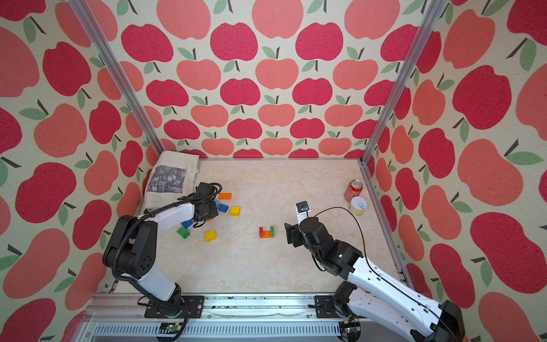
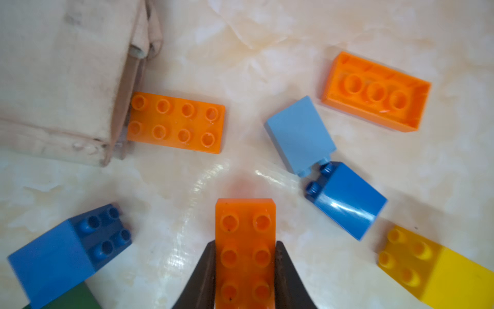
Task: Assemble the letter p with lego
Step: Assemble the lego brick with the lego brick.
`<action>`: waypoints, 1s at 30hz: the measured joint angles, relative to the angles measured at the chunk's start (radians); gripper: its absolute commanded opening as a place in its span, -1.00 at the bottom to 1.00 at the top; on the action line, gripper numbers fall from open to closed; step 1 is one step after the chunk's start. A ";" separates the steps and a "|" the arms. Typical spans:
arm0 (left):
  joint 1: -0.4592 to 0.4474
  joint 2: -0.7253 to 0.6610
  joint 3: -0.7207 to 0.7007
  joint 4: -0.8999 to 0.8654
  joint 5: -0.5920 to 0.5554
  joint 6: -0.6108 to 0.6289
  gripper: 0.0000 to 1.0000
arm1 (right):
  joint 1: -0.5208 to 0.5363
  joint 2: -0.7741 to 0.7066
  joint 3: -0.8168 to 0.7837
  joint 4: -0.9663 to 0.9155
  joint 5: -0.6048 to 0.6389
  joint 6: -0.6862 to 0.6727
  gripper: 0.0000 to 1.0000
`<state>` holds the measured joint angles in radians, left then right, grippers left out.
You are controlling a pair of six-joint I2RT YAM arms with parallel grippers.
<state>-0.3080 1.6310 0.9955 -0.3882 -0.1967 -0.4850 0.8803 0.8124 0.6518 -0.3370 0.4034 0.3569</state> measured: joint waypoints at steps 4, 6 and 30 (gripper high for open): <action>-0.098 -0.065 0.056 -0.027 0.047 0.126 -0.70 | -0.096 -0.021 -0.010 -0.041 -0.025 0.013 0.60; -0.161 -0.074 0.094 -0.030 0.098 0.211 -0.70 | -0.149 -0.036 -0.027 -0.057 -0.050 0.019 0.60; -0.452 0.201 0.463 -0.326 0.597 1.101 -0.76 | -0.319 -0.252 -0.144 -0.110 -0.201 0.072 0.60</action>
<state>-0.7601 1.8317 1.4582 -0.7139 0.4007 0.6163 0.5610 0.5606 0.5076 -0.4473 0.2020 0.4286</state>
